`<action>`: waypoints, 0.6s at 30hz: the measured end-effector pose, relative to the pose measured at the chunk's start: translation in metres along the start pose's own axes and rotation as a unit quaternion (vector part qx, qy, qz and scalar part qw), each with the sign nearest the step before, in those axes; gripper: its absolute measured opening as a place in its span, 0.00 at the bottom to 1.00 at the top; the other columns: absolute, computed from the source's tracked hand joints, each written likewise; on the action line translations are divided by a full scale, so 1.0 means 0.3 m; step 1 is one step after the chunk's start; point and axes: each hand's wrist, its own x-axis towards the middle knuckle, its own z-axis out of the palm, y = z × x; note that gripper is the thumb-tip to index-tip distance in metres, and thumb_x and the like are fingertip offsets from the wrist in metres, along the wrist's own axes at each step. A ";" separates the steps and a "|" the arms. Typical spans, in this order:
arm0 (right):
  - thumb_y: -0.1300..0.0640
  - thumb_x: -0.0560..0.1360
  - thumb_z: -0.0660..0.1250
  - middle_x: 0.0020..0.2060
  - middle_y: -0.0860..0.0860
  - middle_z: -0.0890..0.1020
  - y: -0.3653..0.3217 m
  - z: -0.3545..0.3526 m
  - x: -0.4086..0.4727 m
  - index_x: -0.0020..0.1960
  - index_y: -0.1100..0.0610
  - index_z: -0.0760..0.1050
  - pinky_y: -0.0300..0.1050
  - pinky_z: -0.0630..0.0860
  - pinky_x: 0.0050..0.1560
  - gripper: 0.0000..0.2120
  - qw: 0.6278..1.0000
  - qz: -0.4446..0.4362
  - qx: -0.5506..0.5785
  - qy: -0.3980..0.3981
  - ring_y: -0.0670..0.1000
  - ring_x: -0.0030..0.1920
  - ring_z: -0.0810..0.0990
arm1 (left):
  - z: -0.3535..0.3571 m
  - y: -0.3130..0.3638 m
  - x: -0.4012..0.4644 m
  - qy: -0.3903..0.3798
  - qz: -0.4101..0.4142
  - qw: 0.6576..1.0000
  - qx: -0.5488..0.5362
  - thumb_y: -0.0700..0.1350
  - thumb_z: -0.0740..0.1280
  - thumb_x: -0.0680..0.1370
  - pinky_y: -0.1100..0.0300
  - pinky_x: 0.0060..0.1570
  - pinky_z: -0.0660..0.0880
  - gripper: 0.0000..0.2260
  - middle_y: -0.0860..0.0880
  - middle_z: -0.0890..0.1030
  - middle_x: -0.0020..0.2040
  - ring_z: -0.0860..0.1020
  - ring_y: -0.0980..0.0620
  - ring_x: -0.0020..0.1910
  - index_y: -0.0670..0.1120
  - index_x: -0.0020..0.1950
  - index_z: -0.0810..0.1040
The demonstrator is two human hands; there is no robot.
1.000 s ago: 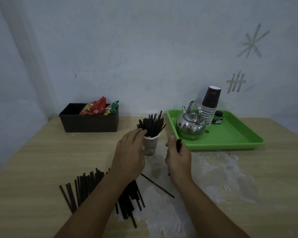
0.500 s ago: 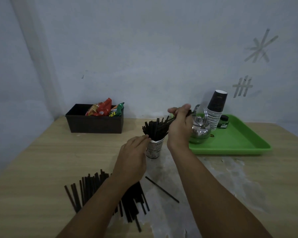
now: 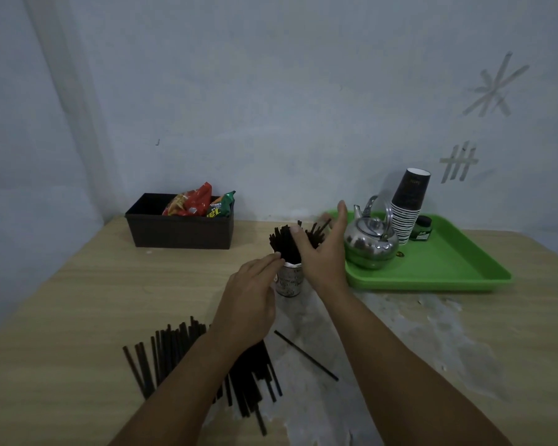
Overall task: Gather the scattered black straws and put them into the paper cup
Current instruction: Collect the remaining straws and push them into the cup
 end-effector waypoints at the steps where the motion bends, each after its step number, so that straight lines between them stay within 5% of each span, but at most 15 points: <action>1: 0.42 0.74 0.69 0.69 0.50 0.68 -0.016 -0.007 -0.002 0.79 0.46 0.47 0.46 0.67 0.67 0.42 1.000 -0.009 -0.001 0.008 0.49 0.70 0.68 | -0.001 0.001 0.000 -0.001 -0.001 1.000 0.000 0.38 0.59 0.75 0.53 0.63 0.67 0.22 0.51 0.71 0.70 0.69 0.51 0.66 0.47 0.70 0.69; 5: 0.43 0.81 0.54 0.75 0.51 0.66 -0.037 -0.021 0.006 0.78 0.55 0.57 0.40 0.61 0.72 0.29 0.997 -0.053 -0.047 -0.011 0.33 0.70 0.62 | 0.000 0.000 -0.001 -0.005 0.001 1.000 -0.004 0.37 0.60 0.75 0.53 0.63 0.67 0.23 0.50 0.71 0.70 0.69 0.50 0.66 0.47 0.70 0.70; 8: 0.41 0.82 0.48 0.68 0.54 0.76 -0.030 -0.029 0.005 0.70 0.57 0.71 0.52 0.67 0.71 0.28 0.988 -0.047 -0.120 -0.082 0.49 0.69 0.71 | -0.001 0.003 -0.002 -0.006 -0.001 1.000 -0.006 0.37 0.60 0.75 0.53 0.63 0.68 0.23 0.50 0.71 0.70 0.69 0.51 0.66 0.47 0.69 0.70; 13: 0.44 0.83 0.50 0.76 0.53 0.65 -0.039 -0.047 -0.014 0.77 0.56 0.62 0.49 0.55 0.77 0.26 0.985 -0.056 -0.129 -0.098 0.47 0.76 0.58 | -0.022 0.026 -0.001 -0.006 -0.004 1.000 -0.026 0.36 0.61 0.76 0.60 0.67 0.64 0.22 0.54 0.67 0.71 0.66 0.57 0.69 0.47 0.71 0.69; 15: 0.43 0.82 0.53 0.73 0.52 0.67 -0.064 -0.054 -0.039 0.75 0.54 0.64 0.50 0.60 0.75 0.25 0.991 -0.060 -0.111 -0.047 0.50 0.75 0.63 | -0.042 0.030 -0.019 -0.007 -0.014 0.999 -0.038 0.38 0.62 0.77 0.66 0.66 0.61 0.23 0.58 0.64 0.71 0.62 0.62 0.68 0.50 0.71 0.67; 18: 0.48 0.80 0.60 0.57 0.48 0.75 -0.100 -0.096 -0.092 0.65 0.54 0.74 0.49 0.76 0.58 0.17 0.989 -0.085 -0.115 0.028 0.49 0.57 0.77 | -0.072 0.019 -0.045 -0.004 -0.039 0.999 -0.023 0.44 0.63 0.78 0.64 0.63 0.61 0.18 0.54 0.71 0.69 0.68 0.56 0.68 0.50 0.69 0.71</action>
